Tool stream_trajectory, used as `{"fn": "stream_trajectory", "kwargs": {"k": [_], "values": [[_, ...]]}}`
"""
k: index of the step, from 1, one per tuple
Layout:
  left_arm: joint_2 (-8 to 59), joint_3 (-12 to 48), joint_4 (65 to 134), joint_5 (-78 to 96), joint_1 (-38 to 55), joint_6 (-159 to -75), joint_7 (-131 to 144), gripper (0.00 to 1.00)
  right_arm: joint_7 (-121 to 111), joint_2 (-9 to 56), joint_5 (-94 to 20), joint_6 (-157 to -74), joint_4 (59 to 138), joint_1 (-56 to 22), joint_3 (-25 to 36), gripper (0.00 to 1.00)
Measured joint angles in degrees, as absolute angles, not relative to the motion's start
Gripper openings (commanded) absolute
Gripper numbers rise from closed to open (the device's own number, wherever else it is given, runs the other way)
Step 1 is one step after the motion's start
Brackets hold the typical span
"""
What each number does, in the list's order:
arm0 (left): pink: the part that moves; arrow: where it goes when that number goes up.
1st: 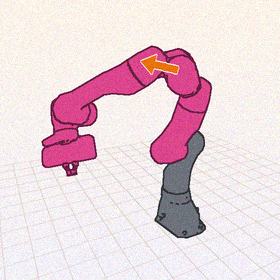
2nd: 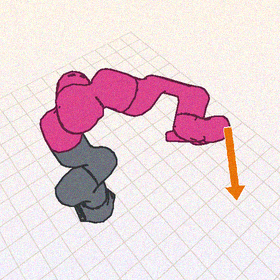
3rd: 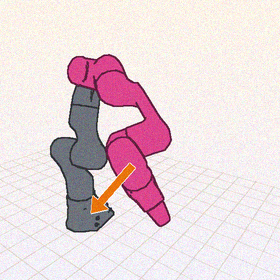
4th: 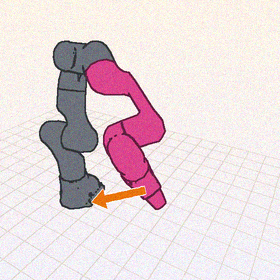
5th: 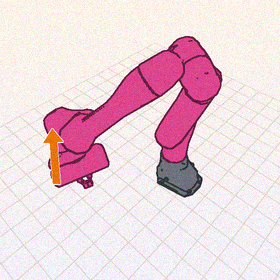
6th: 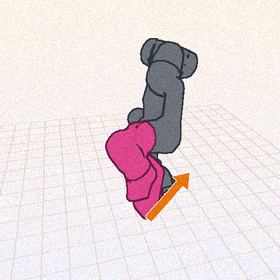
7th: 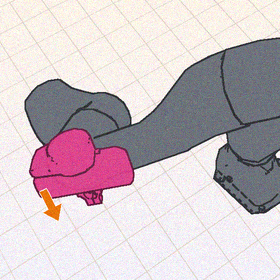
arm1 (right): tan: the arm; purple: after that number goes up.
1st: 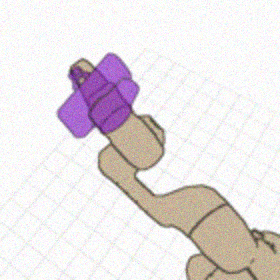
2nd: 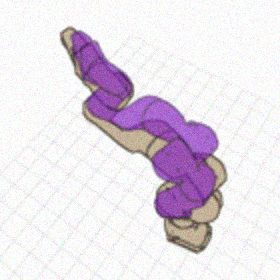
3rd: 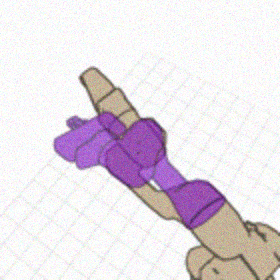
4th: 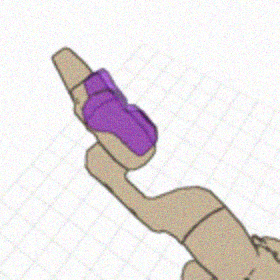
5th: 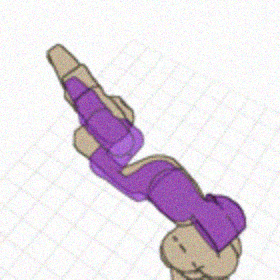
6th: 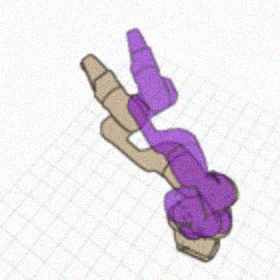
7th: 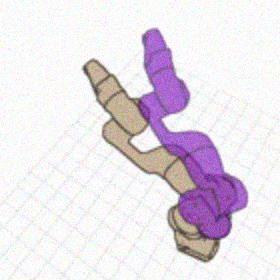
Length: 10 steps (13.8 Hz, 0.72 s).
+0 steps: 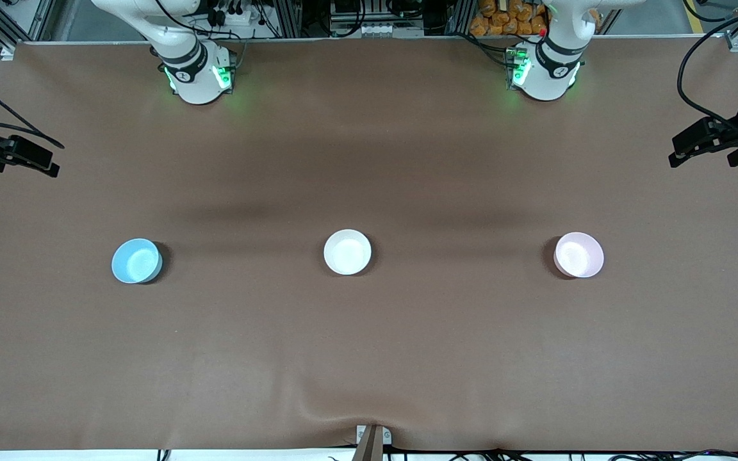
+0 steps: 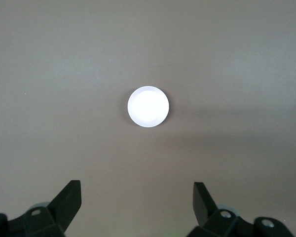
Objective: Stack pink and blue bowls on white bowl
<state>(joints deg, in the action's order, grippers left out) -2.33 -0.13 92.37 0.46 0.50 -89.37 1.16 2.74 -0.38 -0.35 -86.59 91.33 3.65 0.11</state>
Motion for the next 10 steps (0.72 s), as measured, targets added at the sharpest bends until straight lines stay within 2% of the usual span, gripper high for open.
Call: {"fn": "stream_trajectory", "kwargs": {"k": [6, 10], "values": [[4.77, -0.37, 93.58, -0.57, -3.16, -91.78, -1.42, 1.00, 2.74, -0.38, -0.35, -86.95, 91.70, 3.65, 0.12, 1.00], [6.32, -0.37, 103.15, -1.96, -3.39, -106.04, -3.04, 1.00, 2.74, -0.37, -0.35, -88.63, 93.57, 3.66, 0.13, 1.00]]}}
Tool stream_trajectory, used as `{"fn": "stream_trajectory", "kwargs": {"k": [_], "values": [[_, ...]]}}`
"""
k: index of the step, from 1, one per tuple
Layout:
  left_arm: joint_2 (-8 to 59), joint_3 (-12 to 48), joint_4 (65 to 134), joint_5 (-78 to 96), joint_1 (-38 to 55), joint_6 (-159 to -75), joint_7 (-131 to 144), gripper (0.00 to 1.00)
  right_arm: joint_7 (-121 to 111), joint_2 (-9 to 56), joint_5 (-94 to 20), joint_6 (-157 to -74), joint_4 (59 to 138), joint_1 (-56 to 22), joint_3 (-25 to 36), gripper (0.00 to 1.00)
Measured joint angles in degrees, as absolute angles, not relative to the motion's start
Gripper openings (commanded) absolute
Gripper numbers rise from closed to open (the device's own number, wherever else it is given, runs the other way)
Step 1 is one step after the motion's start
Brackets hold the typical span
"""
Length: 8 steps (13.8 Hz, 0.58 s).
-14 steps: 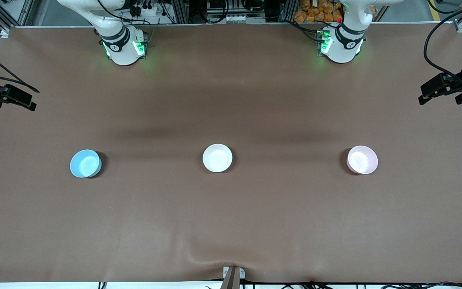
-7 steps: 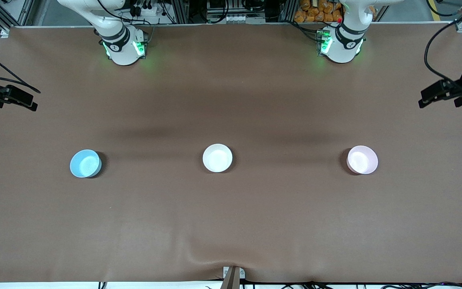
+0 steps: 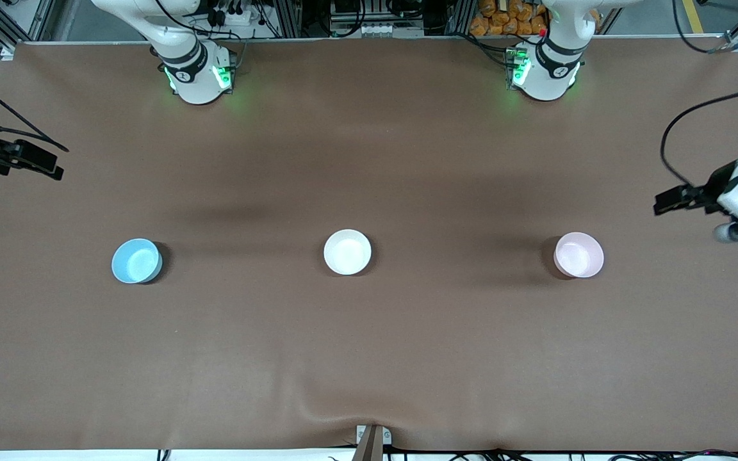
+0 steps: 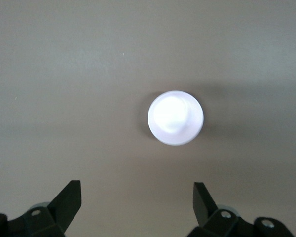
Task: Stack pink and blue bowls on white bowl
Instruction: 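Lower the right gripper to the blue bowl while the left gripper reaches the pink bowl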
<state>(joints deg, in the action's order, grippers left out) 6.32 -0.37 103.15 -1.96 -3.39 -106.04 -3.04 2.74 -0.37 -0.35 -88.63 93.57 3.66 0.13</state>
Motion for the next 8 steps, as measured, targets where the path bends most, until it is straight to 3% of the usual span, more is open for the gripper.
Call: {"fn": "stream_trajectory", "kwargs": {"k": [5, 8], "values": [[13.50, -0.37, 107.85, -2.45, -4.83, -118.55, -4.49, 1.00, 2.74, -0.26, -0.35, -95.38, 99.87, 3.79, 0.37, 1.00], [17.21, -0.07, 109.84, -2.46, -4.61, -125.02, -4.49, 0.89, 2.74, -0.01, -0.35, -102.45, 106.32, 3.81, 0.41, 1.00]]}}
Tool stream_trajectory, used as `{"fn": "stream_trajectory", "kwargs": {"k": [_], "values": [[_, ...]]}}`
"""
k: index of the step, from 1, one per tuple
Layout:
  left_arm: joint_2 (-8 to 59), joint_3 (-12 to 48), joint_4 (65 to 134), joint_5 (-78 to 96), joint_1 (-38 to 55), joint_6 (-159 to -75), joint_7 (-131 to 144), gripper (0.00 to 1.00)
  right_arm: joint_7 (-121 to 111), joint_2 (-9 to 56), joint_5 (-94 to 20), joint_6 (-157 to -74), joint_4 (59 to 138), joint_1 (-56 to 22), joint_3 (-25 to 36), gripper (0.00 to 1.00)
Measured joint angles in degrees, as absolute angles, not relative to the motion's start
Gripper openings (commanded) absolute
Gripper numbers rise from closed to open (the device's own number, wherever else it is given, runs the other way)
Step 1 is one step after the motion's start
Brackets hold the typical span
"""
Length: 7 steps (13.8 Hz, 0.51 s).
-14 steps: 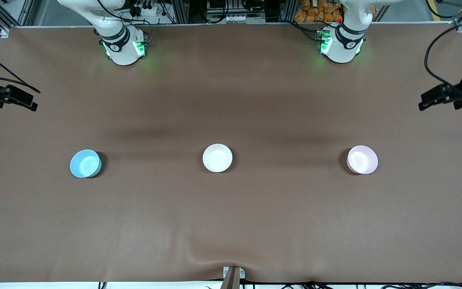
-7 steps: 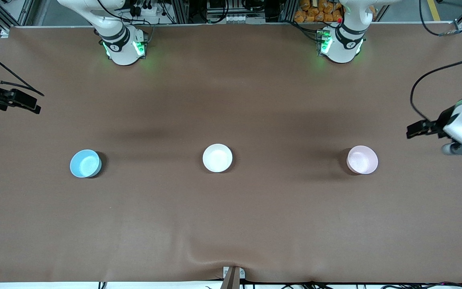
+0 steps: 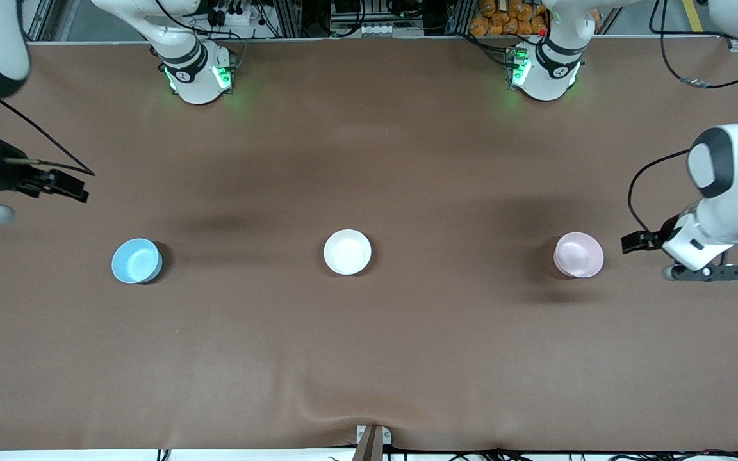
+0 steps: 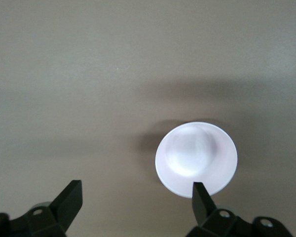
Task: Stack pink and blue bowls on white bowl
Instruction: 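Lower the right gripper to the blue bowl while the left gripper reaches the pink bowl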
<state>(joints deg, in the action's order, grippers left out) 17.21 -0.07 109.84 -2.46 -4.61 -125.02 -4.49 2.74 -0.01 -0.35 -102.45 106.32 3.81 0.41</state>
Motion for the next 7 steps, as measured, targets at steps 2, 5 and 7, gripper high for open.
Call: {"fn": "stream_trajectory", "kwargs": {"k": [2, 5, 7], "values": [[19.07, 0.00, 111.42, -2.46, -4.55, -129.13, -4.49, 0.77, 2.74, 0.26, -0.36, -108.69, 111.56, 3.97, 0.48, 1.00], [22.49, 0.01, 113.02, -2.46, -4.55, -135.22, -4.50, 0.71, 2.74, 1.06, -0.33, -120.60, 120.65, 4.29, 0.64, 1.00], [24.40, 0.09, 114.33, -2.47, -4.55, -138.97, -4.50, 0.68, 2.73, 2.91, -0.24, -127.82, 125.53, 4.44, 0.66, 1.00]]}}
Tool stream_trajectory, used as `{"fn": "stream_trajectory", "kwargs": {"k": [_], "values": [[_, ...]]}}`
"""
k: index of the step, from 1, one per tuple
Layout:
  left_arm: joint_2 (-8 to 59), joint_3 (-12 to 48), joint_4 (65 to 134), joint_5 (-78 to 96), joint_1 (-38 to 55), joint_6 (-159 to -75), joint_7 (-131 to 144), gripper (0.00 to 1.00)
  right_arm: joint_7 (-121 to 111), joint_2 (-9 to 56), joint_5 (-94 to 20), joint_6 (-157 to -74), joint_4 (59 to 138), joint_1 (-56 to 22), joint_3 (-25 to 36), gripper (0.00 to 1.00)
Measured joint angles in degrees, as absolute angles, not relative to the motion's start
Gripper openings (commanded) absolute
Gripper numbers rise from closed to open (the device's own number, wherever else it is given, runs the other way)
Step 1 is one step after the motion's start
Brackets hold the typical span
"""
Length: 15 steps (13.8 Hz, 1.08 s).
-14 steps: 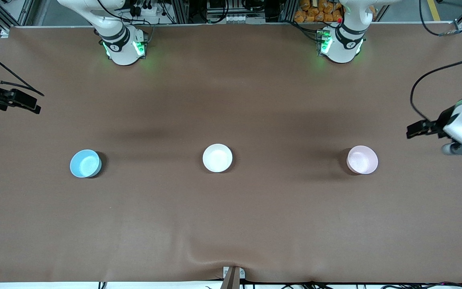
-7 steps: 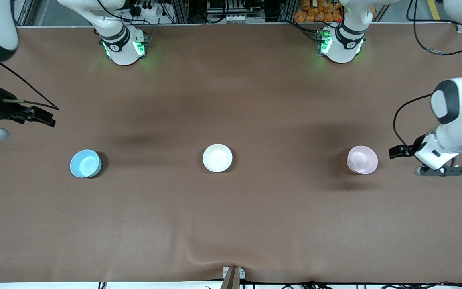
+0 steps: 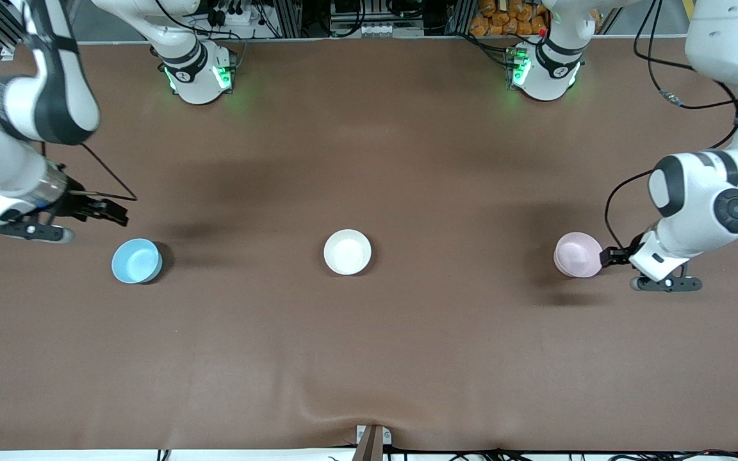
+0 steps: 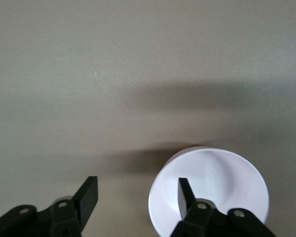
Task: Stack pink and blue bowls on white bowl
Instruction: 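Lower the right gripper to the blue bowl while the left gripper reaches the pink bowl, then close the right gripper on the blue rim while the left gripper grips the pink rim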
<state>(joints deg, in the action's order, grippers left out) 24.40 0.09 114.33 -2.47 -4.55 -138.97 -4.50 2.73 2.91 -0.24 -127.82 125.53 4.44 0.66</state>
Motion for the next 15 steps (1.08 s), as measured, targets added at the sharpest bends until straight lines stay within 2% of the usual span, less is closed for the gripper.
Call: {"fn": "stream_trajectory", "kwargs": {"k": [5, 7, 11, 12, 13, 15], "values": [[25.62, 1.71, 117.13, -2.47, -4.52, -140.61, -4.53, 0.56, 2.33, 11.89, 4.51, -136.94, 127.18, 6.58, 0.76, 1.00], [25.62, 1.76, 117.71, -2.50, -4.57, -140.61, -4.74, 0.46, -0.08, 15.17, 4.96, -141.16, 127.13, 8.44, 0.86, 1.00], [25.48, 1.74, 117.85, -2.50, -4.84, -140.62, -6.97, 0.34, -3.09, 19.72, 5.41, -146.05, 126.78, 11.18, 0.97, 1.00], [25.40, 1.74, 117.85, -2.50, -4.89, -140.62, -7.00, 0.27, -3.20, 20.48, 5.55, -146.29, 126.58, 11.62, 0.97, 1.00], [25.33, 1.74, 117.85, -2.51, -4.93, -140.62, -7.04, 0.16, -3.26, 20.97, 5.58, -146.42, 126.43, 11.85, 0.97, 1.00], [25.25, 1.73, 117.86, -2.51, -5.03, -140.62, -7.04, 0.00, -3.28, 21.79, 5.58, -146.99, 126.16, 12.02, 0.96, 1.00]]}}
